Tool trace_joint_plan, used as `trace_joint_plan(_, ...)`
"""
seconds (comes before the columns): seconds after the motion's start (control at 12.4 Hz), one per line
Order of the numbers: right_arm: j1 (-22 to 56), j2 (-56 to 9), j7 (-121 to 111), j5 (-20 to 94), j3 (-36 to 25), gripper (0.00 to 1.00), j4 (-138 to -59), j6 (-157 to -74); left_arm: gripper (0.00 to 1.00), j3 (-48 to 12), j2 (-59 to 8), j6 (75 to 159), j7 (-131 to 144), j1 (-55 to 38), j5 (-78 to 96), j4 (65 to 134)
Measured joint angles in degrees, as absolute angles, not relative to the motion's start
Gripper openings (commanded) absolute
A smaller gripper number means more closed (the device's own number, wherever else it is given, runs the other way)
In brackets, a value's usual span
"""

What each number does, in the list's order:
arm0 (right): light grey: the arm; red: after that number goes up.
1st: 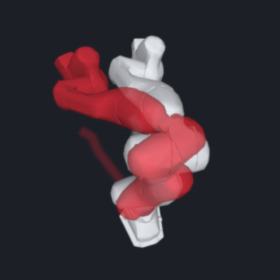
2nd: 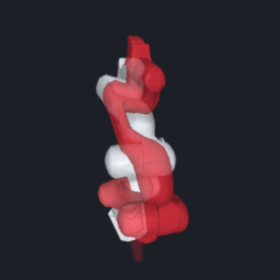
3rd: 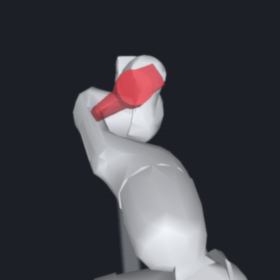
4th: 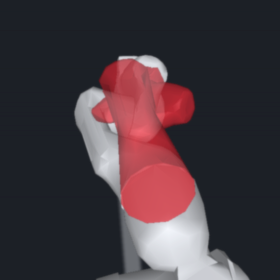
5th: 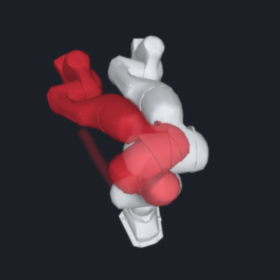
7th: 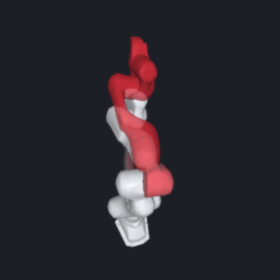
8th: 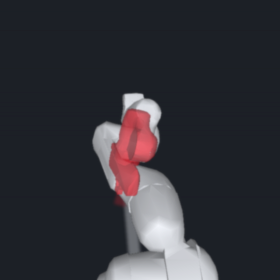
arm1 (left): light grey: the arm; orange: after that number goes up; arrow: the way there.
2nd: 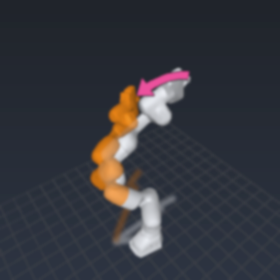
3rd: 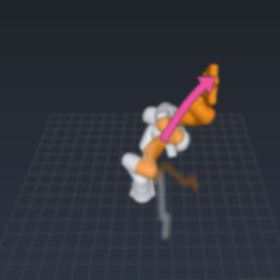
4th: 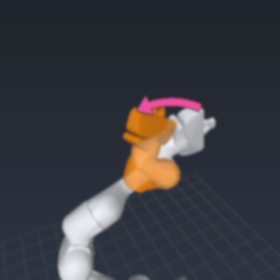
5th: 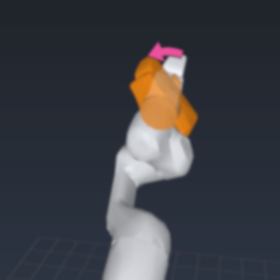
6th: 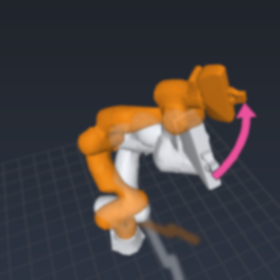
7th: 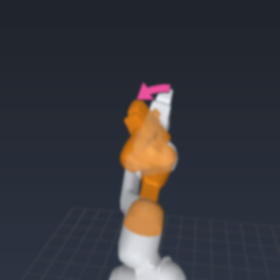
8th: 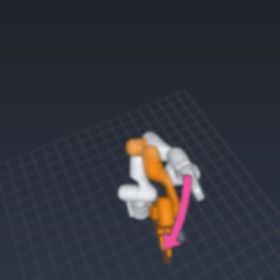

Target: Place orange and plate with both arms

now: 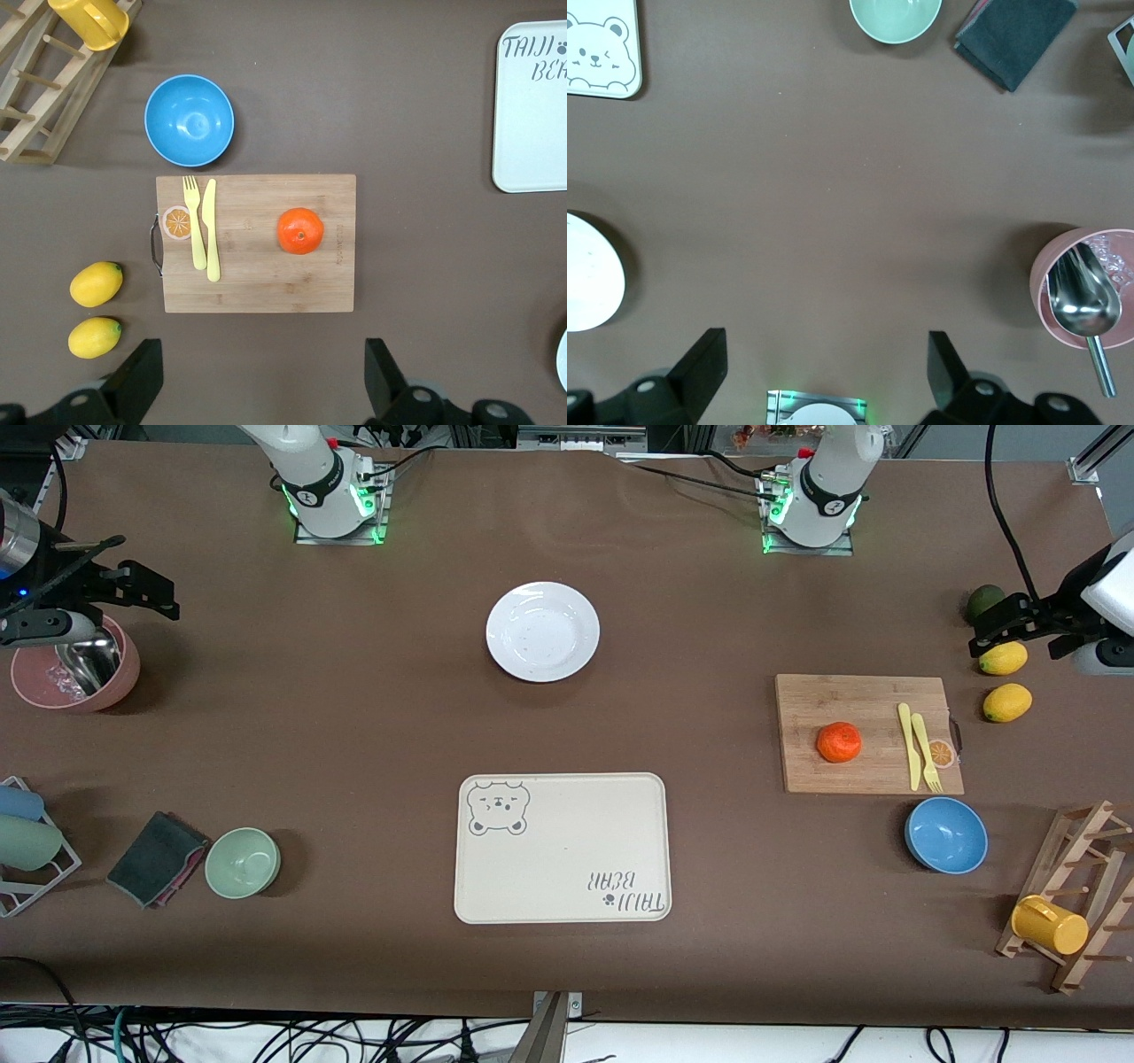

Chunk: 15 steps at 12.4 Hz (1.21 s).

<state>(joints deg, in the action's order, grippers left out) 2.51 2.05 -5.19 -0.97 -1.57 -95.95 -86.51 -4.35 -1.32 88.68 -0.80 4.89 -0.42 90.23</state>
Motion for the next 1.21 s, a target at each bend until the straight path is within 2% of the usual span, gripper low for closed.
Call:
trace_joint_plan(0.81, 2.5, 2.1, -5.2, -0.8, -1.6, 1.00, -95.9, -86.5, 1.00, -4.6, -3.7, 88.8, -0.8, 4.3, -0.3, 90.2)
trace_joint_plan(1.21, 2.5, 2.0, -5.2, -0.8, -1.5, 1.00, -95.9, -86.5, 1.00, -5.0, -16.5, 89.3, -1.0, 2.6, -0.3, 90.8)
